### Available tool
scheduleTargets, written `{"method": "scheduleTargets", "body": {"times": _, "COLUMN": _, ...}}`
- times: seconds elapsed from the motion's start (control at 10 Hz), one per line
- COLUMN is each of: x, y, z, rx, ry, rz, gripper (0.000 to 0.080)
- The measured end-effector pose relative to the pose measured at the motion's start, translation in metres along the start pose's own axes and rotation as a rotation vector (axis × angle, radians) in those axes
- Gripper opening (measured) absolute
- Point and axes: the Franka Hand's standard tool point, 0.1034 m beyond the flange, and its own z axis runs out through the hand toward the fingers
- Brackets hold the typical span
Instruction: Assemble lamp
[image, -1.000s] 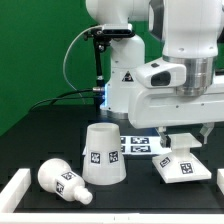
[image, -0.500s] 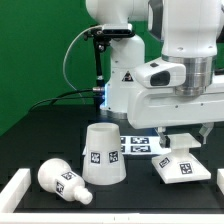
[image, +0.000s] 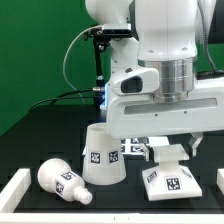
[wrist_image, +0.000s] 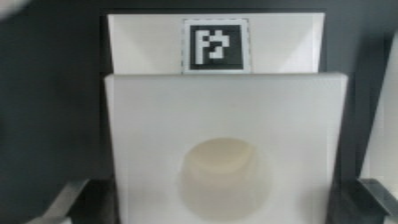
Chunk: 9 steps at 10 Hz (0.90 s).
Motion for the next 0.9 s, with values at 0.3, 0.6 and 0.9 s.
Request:
{"method": "scheduleTargets", "body": {"times": 0.3, "x": 0.005, "y": 0.0, "z": 0.003, "rx": -0.006, "ry": 0.017, "rz": -0.002, "gripper": 0.053}}
{"method": "scheduleTargets", "body": {"times": 0.6, "x": 0.005, "y": 0.0, "z": 0.005, "rx": -0.007, "ry": 0.016, "rz": 0.003, "gripper": 0.053}}
{"method": "scheduleTargets", "body": {"times": 0.9, "x": 0.031, "y": -0.01, "z": 0.009, "rx": -0.012, "ry": 0.034, "rz": 0.046, "gripper": 0.053}}
